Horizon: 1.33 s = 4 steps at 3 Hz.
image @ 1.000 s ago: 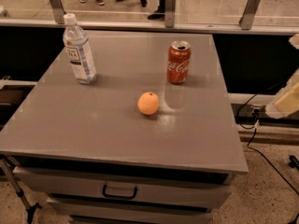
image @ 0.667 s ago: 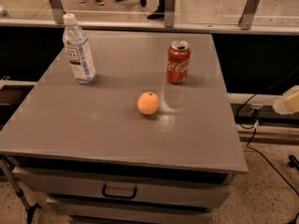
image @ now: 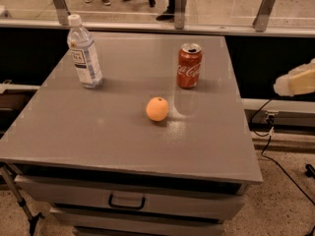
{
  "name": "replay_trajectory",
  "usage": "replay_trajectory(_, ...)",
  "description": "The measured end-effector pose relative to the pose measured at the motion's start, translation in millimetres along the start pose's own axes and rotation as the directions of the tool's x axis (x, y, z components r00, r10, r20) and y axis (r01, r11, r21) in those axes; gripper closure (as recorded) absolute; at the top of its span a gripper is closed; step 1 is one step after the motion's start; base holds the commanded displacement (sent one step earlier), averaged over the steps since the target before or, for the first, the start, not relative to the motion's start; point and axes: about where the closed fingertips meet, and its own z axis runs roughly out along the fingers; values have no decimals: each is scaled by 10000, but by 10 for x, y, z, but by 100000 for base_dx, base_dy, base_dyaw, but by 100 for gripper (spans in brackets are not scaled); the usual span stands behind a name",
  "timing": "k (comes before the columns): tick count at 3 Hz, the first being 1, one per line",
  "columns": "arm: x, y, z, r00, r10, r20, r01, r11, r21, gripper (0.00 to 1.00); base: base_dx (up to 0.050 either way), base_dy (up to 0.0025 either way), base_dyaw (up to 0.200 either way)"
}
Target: Pick blue plastic bottle
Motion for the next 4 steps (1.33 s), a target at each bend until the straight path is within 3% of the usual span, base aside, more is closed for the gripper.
replay_trajectory(1,-278,87,255,9998,-147,141,156,9977,-653,0,0,0,0)
replay_trajectory(2,-300,81,289,9996,-126,244,139,9984,-545,0,0,0,0)
replay_trajectory(3,-358,115,553,9992,-134,368,147,9993,-346,0,0,0,0)
replay_trajectory(4,-530,158,958,9962,-159,859,207,9982,-558,0,0,0,0)
